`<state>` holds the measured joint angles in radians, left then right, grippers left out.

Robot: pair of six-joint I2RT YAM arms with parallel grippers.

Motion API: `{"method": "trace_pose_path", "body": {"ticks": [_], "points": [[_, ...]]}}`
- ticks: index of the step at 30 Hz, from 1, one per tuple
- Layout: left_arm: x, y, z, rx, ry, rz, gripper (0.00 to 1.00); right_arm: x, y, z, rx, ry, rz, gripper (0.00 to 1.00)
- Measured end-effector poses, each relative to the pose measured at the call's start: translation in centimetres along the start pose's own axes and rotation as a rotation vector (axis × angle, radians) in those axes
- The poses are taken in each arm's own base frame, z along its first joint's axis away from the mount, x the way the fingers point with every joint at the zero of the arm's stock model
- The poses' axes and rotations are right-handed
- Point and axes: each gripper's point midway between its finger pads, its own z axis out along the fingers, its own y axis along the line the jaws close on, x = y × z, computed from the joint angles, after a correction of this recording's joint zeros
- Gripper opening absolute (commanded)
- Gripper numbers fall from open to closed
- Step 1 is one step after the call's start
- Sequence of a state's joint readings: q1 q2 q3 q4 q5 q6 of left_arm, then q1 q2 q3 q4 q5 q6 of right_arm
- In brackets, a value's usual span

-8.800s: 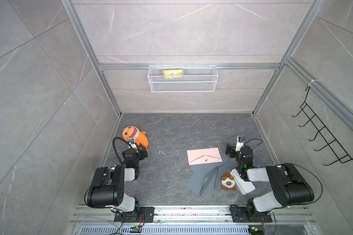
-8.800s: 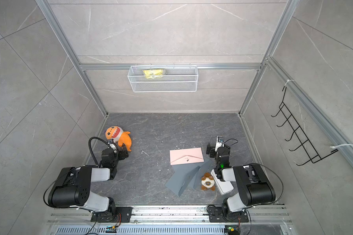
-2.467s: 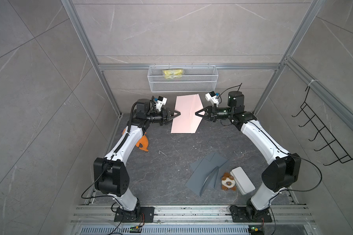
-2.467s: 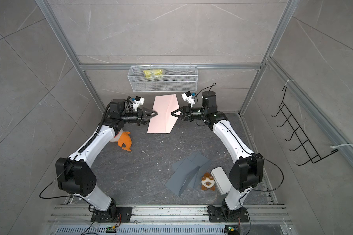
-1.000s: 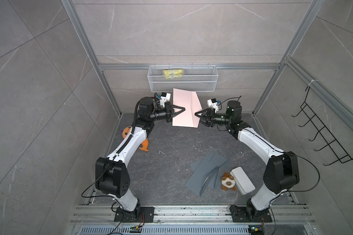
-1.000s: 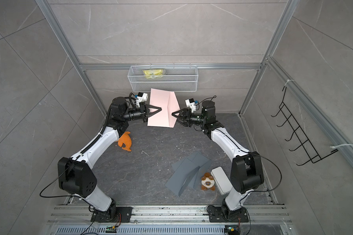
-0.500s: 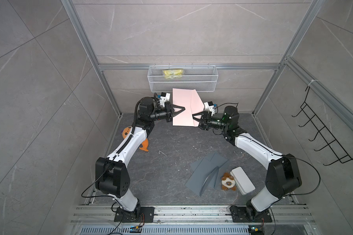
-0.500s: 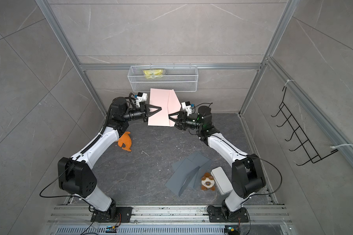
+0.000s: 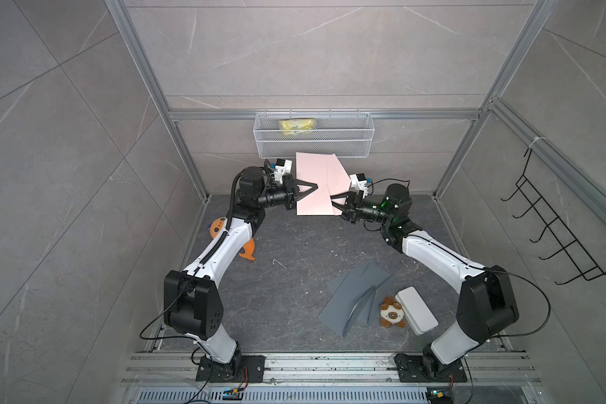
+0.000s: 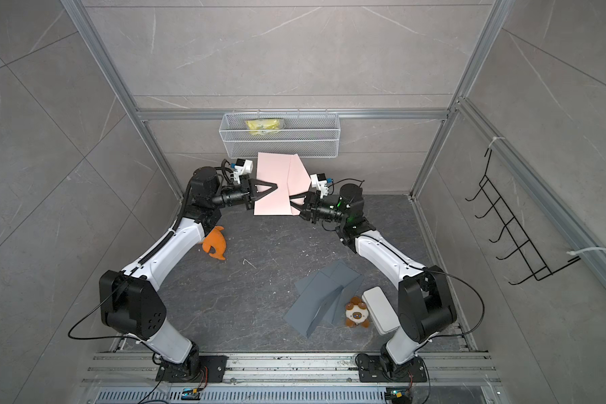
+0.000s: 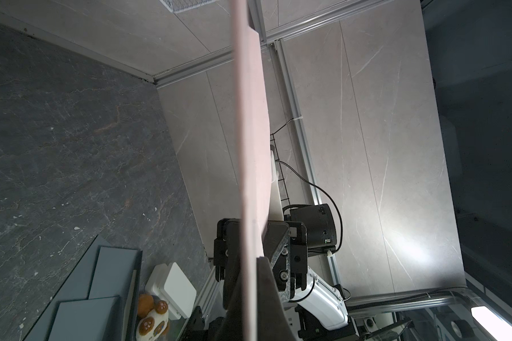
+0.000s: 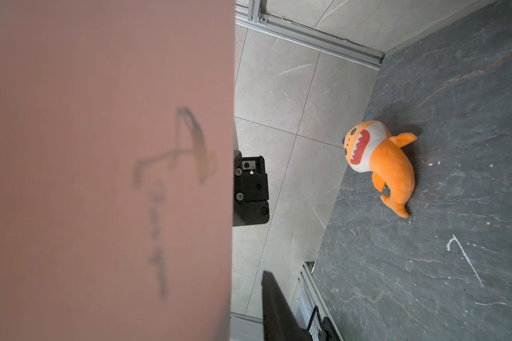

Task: Take the letter paper out of the envelope
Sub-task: Pick up the envelope from the center of the board.

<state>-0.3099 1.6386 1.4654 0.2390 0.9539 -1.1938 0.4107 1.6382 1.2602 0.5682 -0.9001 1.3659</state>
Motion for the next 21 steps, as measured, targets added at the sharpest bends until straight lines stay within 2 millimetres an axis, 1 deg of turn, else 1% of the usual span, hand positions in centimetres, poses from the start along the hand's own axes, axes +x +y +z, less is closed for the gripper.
{"method": "trace_pose_path", "body": {"ticks": [4, 5, 7, 9, 11, 12, 13, 15, 16, 18, 21], "points": [[0.0, 0.1, 0.0, -0.004, -0.002, 0.000, 0.00, 0.0, 0.3, 0.0, -0.007, -0.003, 0.001, 0.03], [0.0, 0.1, 0.0, -0.005, -0.003, 0.000, 0.05, 0.0, 0.4, 0.0, -0.008, -0.004, 0.002, 0.00], [0.0, 0.3, 0.0, -0.010, -0.004, 0.003, 0.37, 0.0, 0.5, 0.0, -0.009, -0.007, 0.002, 0.00], [0.0, 0.6, 0.0, -0.023, -0.007, 0.001, 0.60, -0.1, 0.4, 0.0, -0.004, -0.011, 0.003, 0.00], [0.0, 1.4, -0.1, -0.059, -0.018, -0.012, 0.70, 0.0, 0.0, -0.1, 0.021, -0.017, -0.002, 0.00], [0.0, 2.1, -0.2, -0.090, -0.028, -0.018, 0.72, 0.0, -0.4, -0.3, 0.050, -0.026, -0.009, 0.00], [-0.1, 2.7, -0.3, -0.122, -0.038, -0.026, 0.73, 0.1, -0.7, -0.5, 0.082, -0.036, -0.016, 0.00], [-0.3, 4.1, -0.8, -0.216, -0.070, -0.043, 0.72, -0.2, -1.7, -1.1, 0.177, -0.073, -0.044, 0.00], [-0.6, 4.8, -1.2, -0.281, -0.095, -0.047, 0.69, -0.4, -2.2, -1.6, 0.242, -0.097, -0.079, 0.00], [-1.1, 5.6, -2.2, -0.383, -0.137, -0.040, 0.67, -1.0, -2.9, -2.7, 0.346, -0.142, -0.145, 0.00], [-1.5, 5.4, -3.7, -0.487, -0.187, -0.015, 0.61, -1.9, -3.7, -4.5, 0.505, -0.202, -0.274, 0.00]]}}
